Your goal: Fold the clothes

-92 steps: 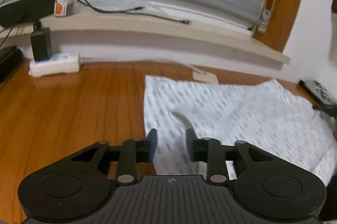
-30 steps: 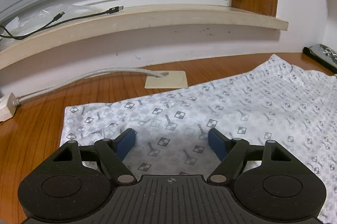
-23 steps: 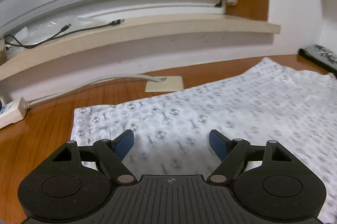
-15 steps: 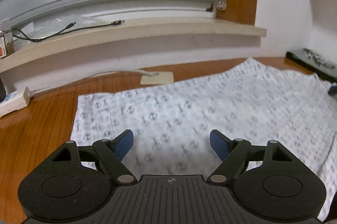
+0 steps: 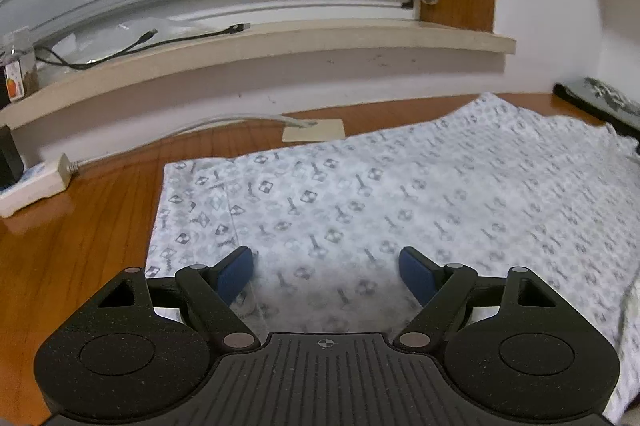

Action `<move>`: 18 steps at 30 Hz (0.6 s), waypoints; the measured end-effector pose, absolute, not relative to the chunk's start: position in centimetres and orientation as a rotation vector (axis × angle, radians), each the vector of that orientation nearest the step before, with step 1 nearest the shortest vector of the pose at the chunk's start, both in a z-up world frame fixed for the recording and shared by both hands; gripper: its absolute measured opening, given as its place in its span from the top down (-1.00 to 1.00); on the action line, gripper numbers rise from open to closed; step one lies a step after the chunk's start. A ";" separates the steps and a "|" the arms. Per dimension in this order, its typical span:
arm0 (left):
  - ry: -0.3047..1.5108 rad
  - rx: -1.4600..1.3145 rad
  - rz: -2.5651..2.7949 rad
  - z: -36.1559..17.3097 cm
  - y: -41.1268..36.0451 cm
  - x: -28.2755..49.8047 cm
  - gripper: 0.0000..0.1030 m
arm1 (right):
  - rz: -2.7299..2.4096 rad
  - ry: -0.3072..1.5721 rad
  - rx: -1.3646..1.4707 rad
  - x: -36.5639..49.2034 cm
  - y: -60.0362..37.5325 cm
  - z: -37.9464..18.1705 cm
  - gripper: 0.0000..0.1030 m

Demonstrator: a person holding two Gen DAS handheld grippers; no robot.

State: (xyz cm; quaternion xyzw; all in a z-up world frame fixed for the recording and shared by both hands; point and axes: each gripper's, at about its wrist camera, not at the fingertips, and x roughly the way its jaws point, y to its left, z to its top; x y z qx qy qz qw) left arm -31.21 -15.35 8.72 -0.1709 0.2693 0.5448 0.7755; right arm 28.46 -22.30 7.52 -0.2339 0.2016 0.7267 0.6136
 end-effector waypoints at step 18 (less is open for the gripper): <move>0.632 -0.362 1.138 7.9 -10.8 -31.9 -0.69 | 1.684 0.462 -0.585 27.9 -15.4 6.7 -0.29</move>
